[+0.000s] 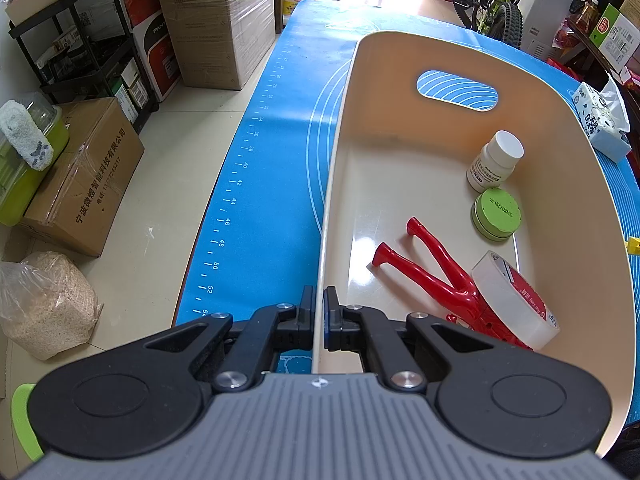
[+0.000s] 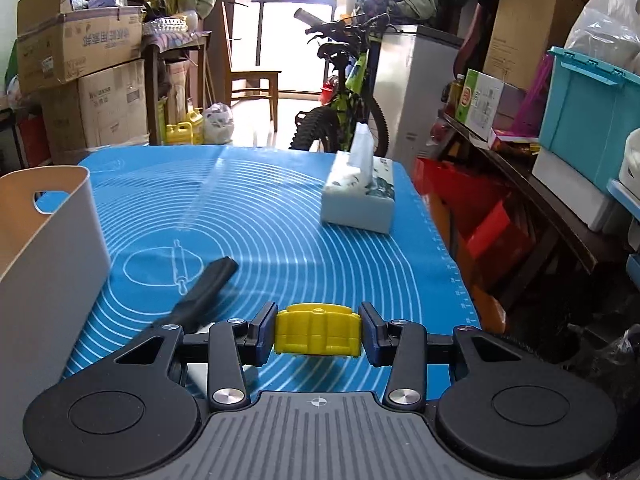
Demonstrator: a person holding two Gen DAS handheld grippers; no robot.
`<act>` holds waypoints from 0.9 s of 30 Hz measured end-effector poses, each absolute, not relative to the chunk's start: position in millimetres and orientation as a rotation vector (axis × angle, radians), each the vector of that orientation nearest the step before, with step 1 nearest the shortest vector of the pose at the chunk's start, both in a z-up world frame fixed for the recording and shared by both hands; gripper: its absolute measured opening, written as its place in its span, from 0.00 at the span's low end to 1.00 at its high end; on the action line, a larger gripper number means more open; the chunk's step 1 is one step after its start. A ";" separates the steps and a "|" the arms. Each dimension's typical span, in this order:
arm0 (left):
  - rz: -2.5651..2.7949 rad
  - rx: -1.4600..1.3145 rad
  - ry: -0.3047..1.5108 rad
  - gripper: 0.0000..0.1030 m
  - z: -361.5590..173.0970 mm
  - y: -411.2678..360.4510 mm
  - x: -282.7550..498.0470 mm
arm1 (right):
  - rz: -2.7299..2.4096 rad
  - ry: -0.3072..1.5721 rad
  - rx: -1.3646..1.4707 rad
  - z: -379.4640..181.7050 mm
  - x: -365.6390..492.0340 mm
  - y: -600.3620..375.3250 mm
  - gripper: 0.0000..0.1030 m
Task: Organize rigid objects
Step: 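Grasp the yellow plastic toy with the right gripper and lift it, then drop the yellow toy into the basket and open the right gripper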
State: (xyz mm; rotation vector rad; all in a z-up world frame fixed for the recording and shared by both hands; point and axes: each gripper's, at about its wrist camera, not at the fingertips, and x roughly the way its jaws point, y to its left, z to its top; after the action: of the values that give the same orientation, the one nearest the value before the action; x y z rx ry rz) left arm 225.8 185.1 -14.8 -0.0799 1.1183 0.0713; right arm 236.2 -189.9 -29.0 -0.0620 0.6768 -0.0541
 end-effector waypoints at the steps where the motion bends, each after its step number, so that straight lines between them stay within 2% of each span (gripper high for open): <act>1: 0.071 -0.080 1.118 0.05 -14.8 184.9 225.9 | -0.052 0.675 -0.065 -28.3 235.9 -187.8 0.48; 20: 0.072 -0.079 1.119 0.05 -15.0 184.8 225.8 | 0.193 0.472 -0.045 61.3 238.1 -100.5 0.48; 27: 0.072 -0.079 1.119 0.05 -15.8 182.8 225.5 | 0.297 0.441 -0.051 63.7 247.5 -40.4 0.48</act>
State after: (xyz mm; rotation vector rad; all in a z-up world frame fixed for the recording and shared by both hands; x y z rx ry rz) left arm 225.5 182.8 -15.8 -0.0792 1.1193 0.0715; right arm 247.5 -40.4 63.7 -0.0506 0.4410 0.2975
